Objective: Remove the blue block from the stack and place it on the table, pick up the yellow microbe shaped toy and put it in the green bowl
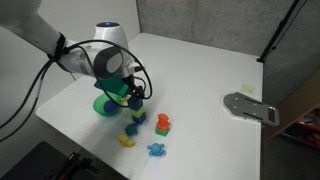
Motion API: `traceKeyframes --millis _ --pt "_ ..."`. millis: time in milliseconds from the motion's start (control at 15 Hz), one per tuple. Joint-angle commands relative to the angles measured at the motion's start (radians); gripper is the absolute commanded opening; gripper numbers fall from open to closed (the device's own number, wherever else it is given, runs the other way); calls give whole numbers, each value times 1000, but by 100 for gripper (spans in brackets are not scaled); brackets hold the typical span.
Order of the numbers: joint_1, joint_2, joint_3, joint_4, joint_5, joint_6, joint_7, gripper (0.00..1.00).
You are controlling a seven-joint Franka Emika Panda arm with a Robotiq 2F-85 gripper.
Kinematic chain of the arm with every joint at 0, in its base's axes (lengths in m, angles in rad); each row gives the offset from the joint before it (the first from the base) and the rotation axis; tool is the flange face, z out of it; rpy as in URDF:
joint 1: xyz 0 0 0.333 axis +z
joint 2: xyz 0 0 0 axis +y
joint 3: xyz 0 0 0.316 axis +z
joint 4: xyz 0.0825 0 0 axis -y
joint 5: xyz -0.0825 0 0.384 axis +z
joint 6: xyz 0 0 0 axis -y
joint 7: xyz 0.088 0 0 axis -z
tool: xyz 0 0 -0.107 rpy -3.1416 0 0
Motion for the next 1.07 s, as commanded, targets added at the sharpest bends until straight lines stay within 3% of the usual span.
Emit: traceKeyframes --millis 0,200,267,400,667,1000 --pt "42 59 -47 42 -71 17 76 100" --pt "60 94 -65 71 -90 10 102 100" --pt "64 102 -67 80 -90 4 107 75" --pt "71 107 -72 90 -89 -8 108 66" --pt "57 64 -66 99 -67 -68 88 34" --pt "41 -33 -58 141 -68 -229 85 28"
